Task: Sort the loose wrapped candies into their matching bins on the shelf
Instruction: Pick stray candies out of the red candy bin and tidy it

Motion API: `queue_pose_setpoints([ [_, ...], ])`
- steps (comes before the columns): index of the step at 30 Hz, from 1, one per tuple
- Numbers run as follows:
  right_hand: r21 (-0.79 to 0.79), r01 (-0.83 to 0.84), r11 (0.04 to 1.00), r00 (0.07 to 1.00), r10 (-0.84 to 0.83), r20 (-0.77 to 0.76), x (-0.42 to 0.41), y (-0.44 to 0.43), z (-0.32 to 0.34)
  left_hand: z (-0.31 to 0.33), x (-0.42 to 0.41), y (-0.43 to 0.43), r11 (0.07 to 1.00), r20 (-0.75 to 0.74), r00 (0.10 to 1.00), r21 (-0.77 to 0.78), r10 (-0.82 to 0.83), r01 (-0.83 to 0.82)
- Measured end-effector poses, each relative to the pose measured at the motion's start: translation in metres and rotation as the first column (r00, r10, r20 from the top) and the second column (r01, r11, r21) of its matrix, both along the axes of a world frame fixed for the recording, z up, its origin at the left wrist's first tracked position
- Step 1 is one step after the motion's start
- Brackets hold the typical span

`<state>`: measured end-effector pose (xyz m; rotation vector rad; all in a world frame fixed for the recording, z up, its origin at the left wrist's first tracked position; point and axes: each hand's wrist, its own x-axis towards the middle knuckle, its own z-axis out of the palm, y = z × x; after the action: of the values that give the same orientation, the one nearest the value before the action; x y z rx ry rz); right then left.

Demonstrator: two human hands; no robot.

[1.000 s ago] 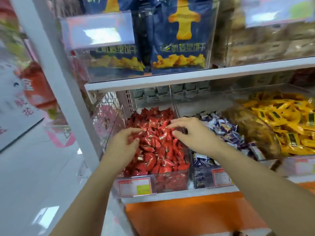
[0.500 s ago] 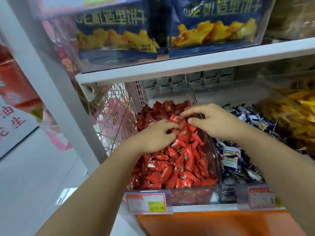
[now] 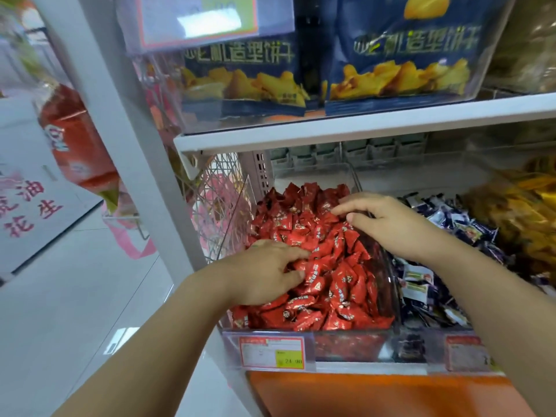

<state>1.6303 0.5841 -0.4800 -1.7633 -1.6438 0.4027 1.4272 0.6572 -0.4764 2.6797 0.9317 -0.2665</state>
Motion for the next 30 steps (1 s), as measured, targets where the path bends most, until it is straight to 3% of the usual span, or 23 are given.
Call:
queue_pose_setpoints([
  [6, -0.005, 0.000, 1.000, 1.000, 0.000, 0.010, 0.002, 0.000, -0.001, 0.013, 0.002, -0.004, 0.998, -0.192, 0.981, 0.056, 0.019, -0.008],
  [11, -0.014, -0.002, 1.000, 1.000, 0.002, 0.015, 0.002, 0.000, 0.001, 0.009, -0.001, -0.012, 0.997, -0.202, 0.979, -0.080, -0.004, -0.012],
  [14, -0.020, 0.005, 1.000, 1.000, -0.005, 0.021, 0.000, -0.001, 0.003, 0.004, -0.004, -0.012, 0.991, -0.113, 0.993, -0.127, 0.031, -0.046],
  [20, 0.042, 0.042, 0.998, 0.988, -0.048, 0.150, -0.010, -0.005, 0.016, 0.008, -0.025, -0.018, 0.994, 0.258, 0.965, -0.113, 0.043, -0.014],
  [23, -0.036, -0.092, 0.995, 0.971, 0.097, 0.220, -0.025, 0.005, 0.032, 0.008, -0.037, -0.023, 0.999, 0.519, 0.853, -0.037, 0.050, -0.036],
  [26, -0.204, -0.249, 0.947, 0.913, 0.300, 0.276, -0.041, 0.031, 0.039, 0.000, -0.045, -0.027, 0.991, 0.784, 0.618, 0.035, 0.053, -0.130],
  [30, -0.445, -0.309, 0.840, 0.805, 0.481, 0.348, -0.053, 0.069, 0.032, -0.014, -0.044, -0.030, 0.974, 0.902, 0.430, 0.064, 0.038, -0.219],
])
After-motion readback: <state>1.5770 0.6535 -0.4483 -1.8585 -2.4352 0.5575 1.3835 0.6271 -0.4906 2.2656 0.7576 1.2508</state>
